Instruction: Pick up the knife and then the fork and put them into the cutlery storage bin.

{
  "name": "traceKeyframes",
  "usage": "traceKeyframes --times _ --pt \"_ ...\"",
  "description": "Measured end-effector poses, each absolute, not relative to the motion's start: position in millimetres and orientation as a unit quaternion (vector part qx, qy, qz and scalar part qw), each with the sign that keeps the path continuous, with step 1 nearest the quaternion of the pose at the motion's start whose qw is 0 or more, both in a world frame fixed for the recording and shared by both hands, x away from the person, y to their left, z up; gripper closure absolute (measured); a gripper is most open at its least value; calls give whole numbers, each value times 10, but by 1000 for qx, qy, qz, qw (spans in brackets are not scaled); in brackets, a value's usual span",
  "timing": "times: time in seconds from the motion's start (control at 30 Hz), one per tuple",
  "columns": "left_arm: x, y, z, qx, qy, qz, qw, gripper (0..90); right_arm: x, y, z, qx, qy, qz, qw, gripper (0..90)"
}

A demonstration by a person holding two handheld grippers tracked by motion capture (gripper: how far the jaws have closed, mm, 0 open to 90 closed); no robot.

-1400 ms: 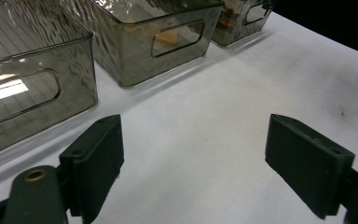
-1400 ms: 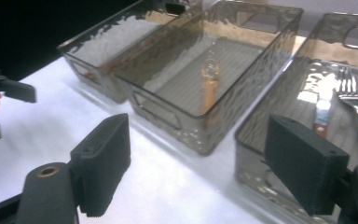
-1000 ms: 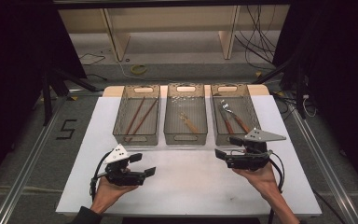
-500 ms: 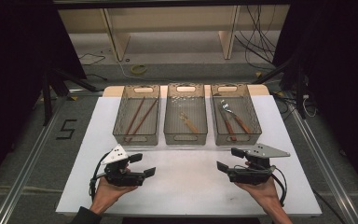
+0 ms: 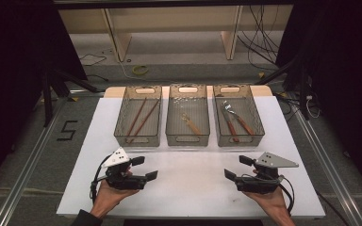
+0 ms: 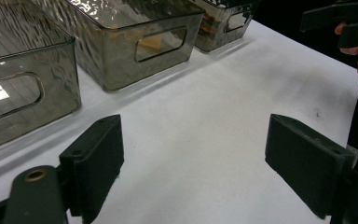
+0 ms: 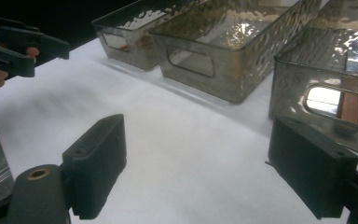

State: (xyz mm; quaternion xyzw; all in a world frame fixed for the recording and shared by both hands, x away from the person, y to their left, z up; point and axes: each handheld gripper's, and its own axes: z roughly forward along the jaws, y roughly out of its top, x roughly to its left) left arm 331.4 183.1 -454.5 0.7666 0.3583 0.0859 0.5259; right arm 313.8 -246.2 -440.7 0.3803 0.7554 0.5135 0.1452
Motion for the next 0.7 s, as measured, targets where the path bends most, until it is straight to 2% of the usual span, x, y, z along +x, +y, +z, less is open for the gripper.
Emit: traceKeyframes --times 0.7 --pt "3332 1855 -4557 766 362 88 524 185 3113 -2473 -4431 382 754 515 143 197"
